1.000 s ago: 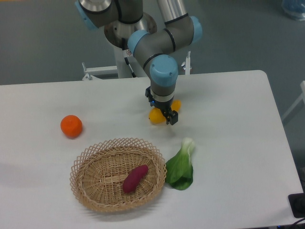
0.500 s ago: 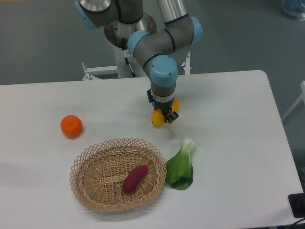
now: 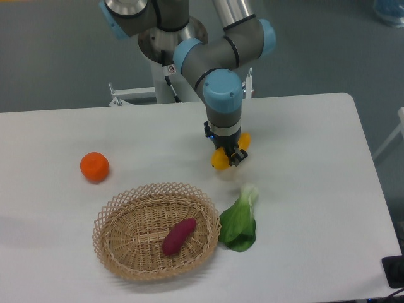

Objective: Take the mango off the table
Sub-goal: 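Lift the held mango up off the table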

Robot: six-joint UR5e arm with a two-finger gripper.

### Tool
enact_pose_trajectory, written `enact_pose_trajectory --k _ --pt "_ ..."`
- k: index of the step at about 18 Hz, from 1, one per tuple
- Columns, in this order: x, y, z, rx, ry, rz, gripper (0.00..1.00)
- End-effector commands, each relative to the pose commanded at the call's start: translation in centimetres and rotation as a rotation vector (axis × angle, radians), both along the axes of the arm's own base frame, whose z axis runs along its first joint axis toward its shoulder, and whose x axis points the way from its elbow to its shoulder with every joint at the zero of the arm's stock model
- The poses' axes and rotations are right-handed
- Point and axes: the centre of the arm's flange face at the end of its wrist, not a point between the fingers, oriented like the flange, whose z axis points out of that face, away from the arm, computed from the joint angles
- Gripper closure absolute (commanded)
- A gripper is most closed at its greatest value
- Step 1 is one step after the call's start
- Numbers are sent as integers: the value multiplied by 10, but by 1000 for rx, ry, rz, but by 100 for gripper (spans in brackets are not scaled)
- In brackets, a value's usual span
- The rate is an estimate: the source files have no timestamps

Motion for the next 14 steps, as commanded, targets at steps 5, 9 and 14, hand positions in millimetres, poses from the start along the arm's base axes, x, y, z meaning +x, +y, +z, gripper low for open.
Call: enact_pose_trajectory --k 5,9,14 --pt "-28 0 26 8 4 30 42" --pt "-44 7 39 77 -2 47 42" --pt "-65 14 46 98 14 66 42"
